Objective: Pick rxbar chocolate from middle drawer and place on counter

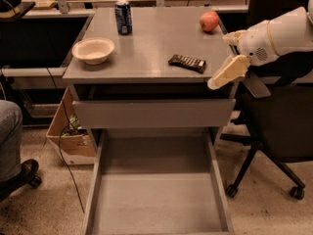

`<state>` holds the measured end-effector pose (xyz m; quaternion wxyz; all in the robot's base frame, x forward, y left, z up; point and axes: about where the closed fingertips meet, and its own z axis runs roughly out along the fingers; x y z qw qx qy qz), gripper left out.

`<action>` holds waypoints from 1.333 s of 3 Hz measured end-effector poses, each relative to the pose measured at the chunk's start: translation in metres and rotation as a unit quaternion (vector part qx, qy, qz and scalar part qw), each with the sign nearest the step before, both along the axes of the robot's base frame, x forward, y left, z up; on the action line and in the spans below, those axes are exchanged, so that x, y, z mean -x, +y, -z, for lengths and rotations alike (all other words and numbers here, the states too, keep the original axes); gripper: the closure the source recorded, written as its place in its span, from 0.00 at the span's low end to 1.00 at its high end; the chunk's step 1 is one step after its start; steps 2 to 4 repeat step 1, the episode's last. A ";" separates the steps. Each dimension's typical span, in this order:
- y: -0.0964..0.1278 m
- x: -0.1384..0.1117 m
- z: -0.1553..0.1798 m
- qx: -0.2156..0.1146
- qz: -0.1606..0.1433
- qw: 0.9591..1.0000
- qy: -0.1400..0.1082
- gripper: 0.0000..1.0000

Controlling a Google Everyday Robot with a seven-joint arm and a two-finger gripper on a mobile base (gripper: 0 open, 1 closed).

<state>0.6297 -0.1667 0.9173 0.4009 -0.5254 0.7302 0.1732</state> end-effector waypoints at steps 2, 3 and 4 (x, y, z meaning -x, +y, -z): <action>-0.001 0.001 -0.002 0.001 0.001 1.000 -0.001 0.00; -0.001 0.001 -0.002 0.001 0.001 1.000 -0.001 0.00; -0.001 0.001 -0.002 0.001 0.001 1.000 -0.001 0.00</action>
Offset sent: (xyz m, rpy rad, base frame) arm 0.0000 0.0000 0.0000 0.0000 0.0000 0.0000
